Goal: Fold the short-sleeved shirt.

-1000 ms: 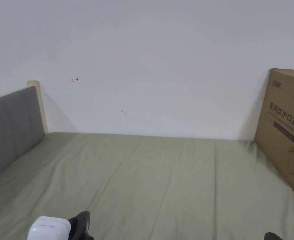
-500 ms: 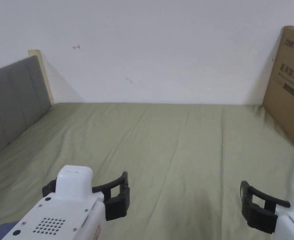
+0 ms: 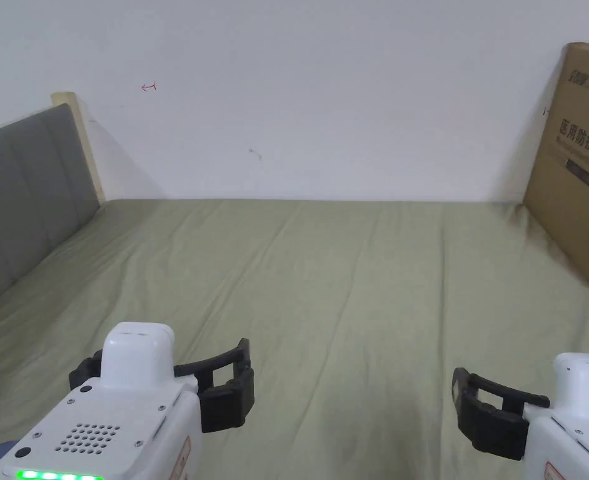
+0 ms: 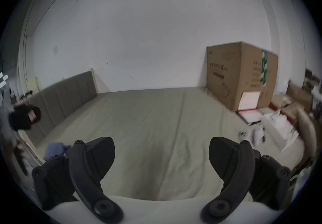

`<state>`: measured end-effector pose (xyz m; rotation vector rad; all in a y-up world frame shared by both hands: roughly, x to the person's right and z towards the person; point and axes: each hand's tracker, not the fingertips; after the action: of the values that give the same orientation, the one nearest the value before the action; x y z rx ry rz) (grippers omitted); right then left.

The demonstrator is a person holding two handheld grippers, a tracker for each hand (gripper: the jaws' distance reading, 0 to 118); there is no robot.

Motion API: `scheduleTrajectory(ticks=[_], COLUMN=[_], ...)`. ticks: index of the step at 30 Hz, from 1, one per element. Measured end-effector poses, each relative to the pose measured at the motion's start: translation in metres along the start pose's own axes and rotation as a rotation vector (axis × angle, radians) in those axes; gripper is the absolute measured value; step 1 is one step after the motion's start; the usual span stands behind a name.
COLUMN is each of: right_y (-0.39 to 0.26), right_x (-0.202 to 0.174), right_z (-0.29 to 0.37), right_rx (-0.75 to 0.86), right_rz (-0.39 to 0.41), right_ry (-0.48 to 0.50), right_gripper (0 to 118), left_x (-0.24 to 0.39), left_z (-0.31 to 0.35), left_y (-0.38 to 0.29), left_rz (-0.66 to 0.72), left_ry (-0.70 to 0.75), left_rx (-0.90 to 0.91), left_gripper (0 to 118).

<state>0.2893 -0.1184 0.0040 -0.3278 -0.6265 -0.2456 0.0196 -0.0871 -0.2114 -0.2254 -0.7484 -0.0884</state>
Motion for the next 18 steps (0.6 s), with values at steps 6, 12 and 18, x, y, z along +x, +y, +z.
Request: scheduleTrajectory(ticks=[6,12,18], right_y=[0.006,0.012,0.013], right_x=[0.016,0.009,0.004], right_z=[0.006,0.012,0.014], right_rx=[-0.015,-0.006,-0.029], right_rz=[-0.244,-0.156,-0.193], right_ry=[0.189,0.092,0.083], right_gripper=[110,110,110], left_x=[0.001,0.001,0.0], left_z=[0.001,0.004,0.005], left_y=[-0.001,0.0,-0.002], left_rz=[0.019,0.021,0.038], left_ry=[-0.023,-0.03,-0.036], left_rx=[-0.01,-0.011,-0.02], left_gripper=[109,109,109])
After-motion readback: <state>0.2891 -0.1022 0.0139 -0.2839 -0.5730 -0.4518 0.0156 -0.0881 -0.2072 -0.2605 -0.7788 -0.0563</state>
